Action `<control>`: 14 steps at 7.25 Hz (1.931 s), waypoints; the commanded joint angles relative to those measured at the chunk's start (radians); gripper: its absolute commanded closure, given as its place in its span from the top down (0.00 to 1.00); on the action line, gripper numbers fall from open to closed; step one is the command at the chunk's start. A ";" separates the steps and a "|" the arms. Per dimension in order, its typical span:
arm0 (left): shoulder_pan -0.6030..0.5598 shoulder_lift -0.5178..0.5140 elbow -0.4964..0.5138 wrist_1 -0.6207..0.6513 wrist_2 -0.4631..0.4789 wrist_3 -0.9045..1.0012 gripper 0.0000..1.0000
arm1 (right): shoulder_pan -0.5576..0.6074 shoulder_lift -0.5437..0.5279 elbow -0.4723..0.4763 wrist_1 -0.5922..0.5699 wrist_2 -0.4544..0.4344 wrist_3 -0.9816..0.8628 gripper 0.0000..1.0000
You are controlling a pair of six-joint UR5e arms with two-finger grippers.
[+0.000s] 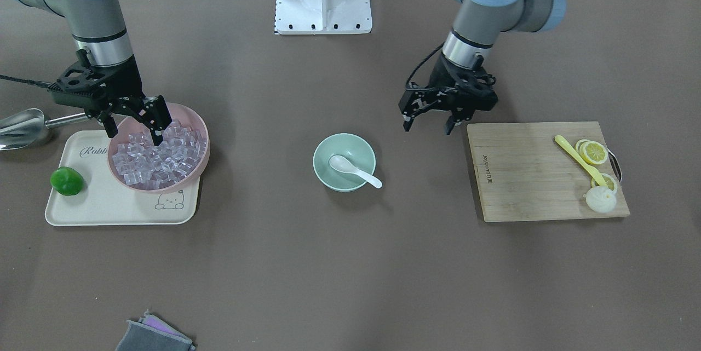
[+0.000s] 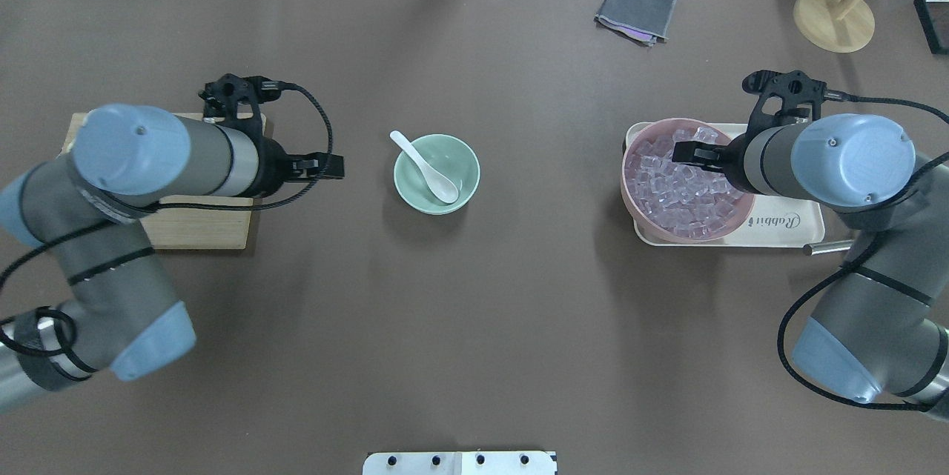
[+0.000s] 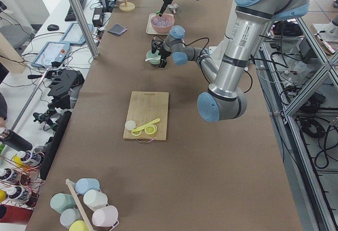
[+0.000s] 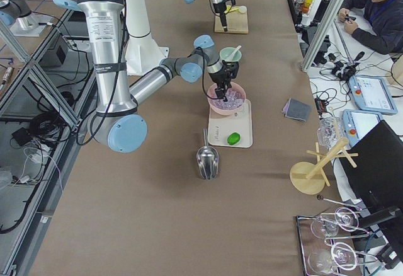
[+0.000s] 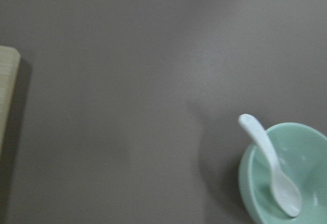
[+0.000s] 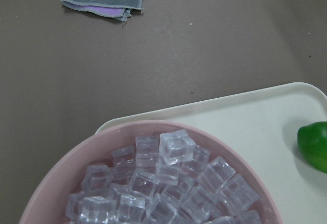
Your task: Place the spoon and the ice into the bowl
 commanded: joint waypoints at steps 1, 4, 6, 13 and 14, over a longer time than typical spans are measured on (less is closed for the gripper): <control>-0.139 0.133 -0.013 -0.010 -0.117 0.257 0.98 | -0.017 0.012 -0.042 0.000 -0.076 -0.013 0.84; -0.149 0.153 -0.013 -0.023 -0.118 0.259 0.98 | -0.014 0.119 -0.151 0.009 -0.150 -0.131 0.65; -0.147 0.166 -0.004 -0.050 -0.116 0.258 0.98 | 0.010 0.116 -0.160 0.011 -0.150 -0.206 0.63; -0.146 0.161 -0.001 -0.050 -0.116 0.258 0.98 | 0.009 0.121 -0.176 0.015 -0.146 -0.196 0.00; -0.146 0.161 -0.003 -0.050 -0.118 0.258 0.98 | 0.009 0.125 -0.162 0.014 -0.142 -0.194 0.00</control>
